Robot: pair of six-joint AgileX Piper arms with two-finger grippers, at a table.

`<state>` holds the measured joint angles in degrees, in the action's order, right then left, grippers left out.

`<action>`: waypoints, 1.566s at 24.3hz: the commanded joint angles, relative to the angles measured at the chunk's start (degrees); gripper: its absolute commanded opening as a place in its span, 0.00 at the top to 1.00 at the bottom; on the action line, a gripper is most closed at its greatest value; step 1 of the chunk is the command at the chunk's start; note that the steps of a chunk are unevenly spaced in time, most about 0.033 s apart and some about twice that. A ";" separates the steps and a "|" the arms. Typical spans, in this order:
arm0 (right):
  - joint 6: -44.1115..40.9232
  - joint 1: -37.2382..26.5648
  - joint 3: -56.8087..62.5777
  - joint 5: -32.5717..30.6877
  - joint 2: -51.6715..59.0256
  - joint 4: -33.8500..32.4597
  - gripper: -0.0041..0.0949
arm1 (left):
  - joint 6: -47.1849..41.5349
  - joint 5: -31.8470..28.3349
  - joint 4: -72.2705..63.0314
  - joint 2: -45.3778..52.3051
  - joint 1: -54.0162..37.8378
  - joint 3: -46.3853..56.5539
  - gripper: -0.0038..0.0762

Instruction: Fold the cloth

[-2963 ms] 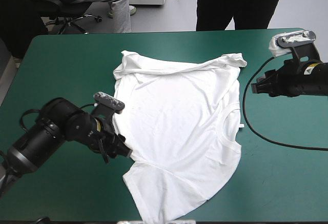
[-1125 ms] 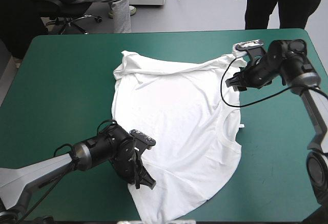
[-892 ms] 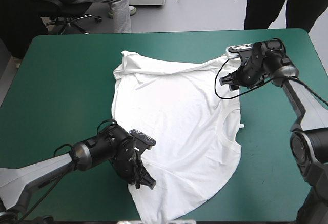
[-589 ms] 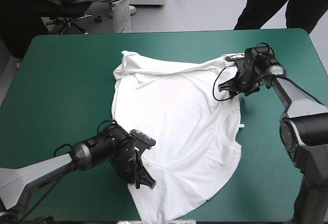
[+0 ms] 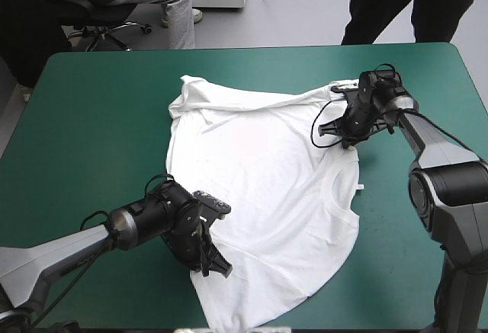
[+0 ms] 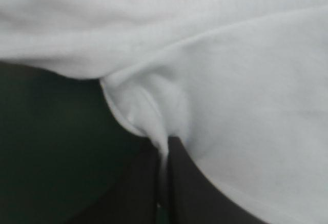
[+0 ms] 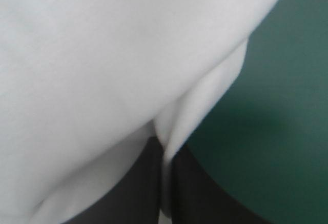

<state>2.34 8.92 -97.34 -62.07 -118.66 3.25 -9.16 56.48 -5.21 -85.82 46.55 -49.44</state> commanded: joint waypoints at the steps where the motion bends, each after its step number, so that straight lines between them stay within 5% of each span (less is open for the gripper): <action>1: 0.75 -0.34 -3.53 -3.05 2.46 -1.02 0.98 | -2.38 -0.44 4.82 2.16 -3.68 -4.43 0.97; 12: 1.88 -0.34 -13.33 -3.87 17.81 0.57 0.98 | 2.97 8.42 11.83 5.14 -17.15 -36.82 0.97; 17: 6.94 -0.34 -21.12 -3.56 30.39 5.63 0.98 | 6.52 9.48 12.05 5.14 -20.98 -64.75 0.97; 26: 11.98 -0.34 -40.81 2.97 41.31 14.57 0.98 | 10.65 -1.66 10.06 5.23 -20.98 -97.06 0.97; 32: 14.37 -0.34 -49.20 9.06 43.06 17.99 0.98 | 16.87 -12.10 -0.55 5.37 -20.98 -105.65 0.97; 38: 15.72 -0.34 -55.90 13.88 43.06 18.22 0.98 | 18.32 -14.10 -2.19 6.34 -20.98 -108.74 0.97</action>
<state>17.02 8.92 -150.58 -55.13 -76.23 21.19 8.70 47.52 -6.44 -80.93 25.59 -157.15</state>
